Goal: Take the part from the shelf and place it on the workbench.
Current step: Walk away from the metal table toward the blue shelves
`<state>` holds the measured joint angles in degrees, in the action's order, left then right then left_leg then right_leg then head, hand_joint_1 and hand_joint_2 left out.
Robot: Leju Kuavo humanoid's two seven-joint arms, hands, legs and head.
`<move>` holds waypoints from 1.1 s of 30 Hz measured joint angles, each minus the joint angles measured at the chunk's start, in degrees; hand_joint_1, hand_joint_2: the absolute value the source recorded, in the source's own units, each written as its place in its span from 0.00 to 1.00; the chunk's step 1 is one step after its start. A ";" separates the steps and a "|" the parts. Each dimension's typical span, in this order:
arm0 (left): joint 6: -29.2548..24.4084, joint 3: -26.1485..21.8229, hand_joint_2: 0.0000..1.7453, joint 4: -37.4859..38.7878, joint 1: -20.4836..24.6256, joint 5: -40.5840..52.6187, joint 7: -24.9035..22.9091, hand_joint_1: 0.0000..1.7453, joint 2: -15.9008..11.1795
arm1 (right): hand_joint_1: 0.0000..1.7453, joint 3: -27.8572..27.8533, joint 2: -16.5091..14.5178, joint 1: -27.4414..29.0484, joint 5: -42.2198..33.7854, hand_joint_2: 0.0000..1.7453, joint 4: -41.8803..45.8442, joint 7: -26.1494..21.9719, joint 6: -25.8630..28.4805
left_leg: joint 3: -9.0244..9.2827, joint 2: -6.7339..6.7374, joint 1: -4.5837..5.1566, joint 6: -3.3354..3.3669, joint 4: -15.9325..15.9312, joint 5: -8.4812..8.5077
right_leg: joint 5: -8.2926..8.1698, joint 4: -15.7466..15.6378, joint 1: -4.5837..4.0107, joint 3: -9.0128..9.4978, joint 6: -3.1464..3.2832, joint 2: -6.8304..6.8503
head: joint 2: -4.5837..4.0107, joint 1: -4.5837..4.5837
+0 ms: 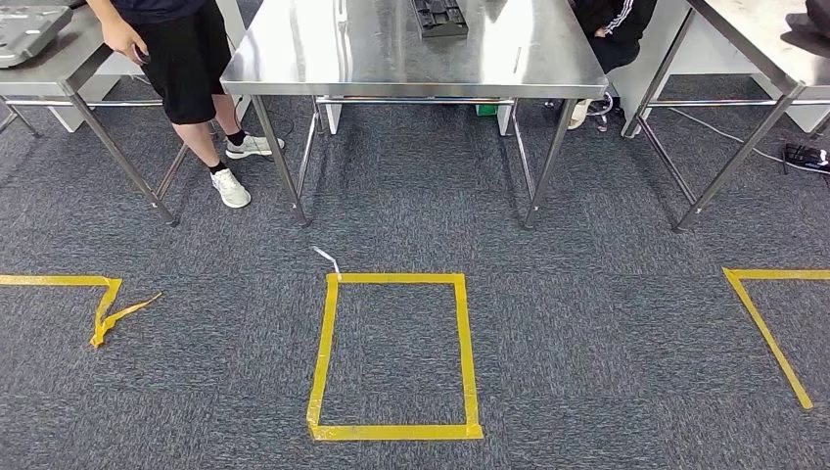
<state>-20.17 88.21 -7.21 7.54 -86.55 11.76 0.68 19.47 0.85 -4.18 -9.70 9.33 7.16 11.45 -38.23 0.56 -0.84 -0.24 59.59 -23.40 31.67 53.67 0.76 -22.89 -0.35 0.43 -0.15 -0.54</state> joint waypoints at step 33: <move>-1.00 0.99 0.00 0.00 -0.32 0.17 -0.48 0.00 0.50 | 0.00 0.42 -0.10 0.52 0.79 1.00 -0.03 0.21 0.61 | -0.84 -1.35 0.05 -0.20 9.23 -7.94 | -2.92 2.66 0.52 -5.40 -0.26 0.11 | 0.00 -0.41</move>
<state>-21.17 89.20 -7.21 7.22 -86.38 11.28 1.18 19.90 0.75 -3.65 -8.92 9.30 7.37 12.06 -39.07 -0.79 -0.79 -0.44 68.81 -31.34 28.75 56.34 1.28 -28.28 -0.62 0.54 -0.15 -0.95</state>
